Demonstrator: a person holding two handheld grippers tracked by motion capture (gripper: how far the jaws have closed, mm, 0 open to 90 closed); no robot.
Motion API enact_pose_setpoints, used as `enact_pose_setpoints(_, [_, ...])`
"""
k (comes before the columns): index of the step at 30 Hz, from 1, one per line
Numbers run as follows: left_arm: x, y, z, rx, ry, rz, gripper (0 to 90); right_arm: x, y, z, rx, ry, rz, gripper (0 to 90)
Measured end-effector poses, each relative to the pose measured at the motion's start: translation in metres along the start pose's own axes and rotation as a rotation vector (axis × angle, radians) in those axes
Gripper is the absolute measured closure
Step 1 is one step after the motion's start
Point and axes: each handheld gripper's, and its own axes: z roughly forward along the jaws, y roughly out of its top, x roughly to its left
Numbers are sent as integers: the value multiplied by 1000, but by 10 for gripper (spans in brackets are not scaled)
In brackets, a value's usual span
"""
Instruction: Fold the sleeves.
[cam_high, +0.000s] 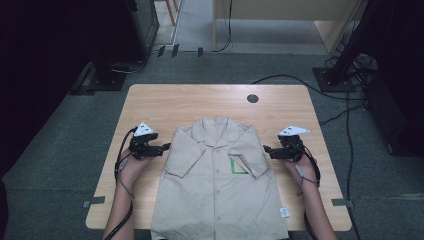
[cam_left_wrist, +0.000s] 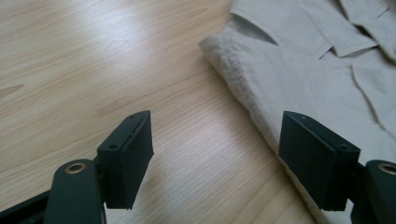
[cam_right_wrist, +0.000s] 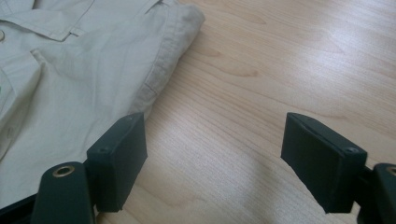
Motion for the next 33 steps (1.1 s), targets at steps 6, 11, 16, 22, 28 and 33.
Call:
enact_pose_setpoints(6, [-7, 6, 0, -10, 13, 23, 265, 1, 4, -1, -10, 2, -3, 227])
enact_pose_setpoints(11, [-11, 8, 3, -6, 17, 36, 265, 2, 6, 0, -15, 1, 1, 229])
enact_pose_setpoints(16, [-13, 10, 6, 4, 16, 38, 266, 3, 9, 2, -15, 6, 10, 231])
enact_pose_setpoints(22, [-18, 14, 10, 16, 16, 48, 266, 1, 11, 4, -20, 23, 29, 231])
enact_pose_setpoints(28, [-20, 17, 13, 10, 12, 58, 266, 1, 12, 7, -31, 30, 35, 231])
enact_pose_setpoints(33, [-20, 17, 15, -4, 3, 65, 266, -3, 19, 10, -24, 35, 27, 231])
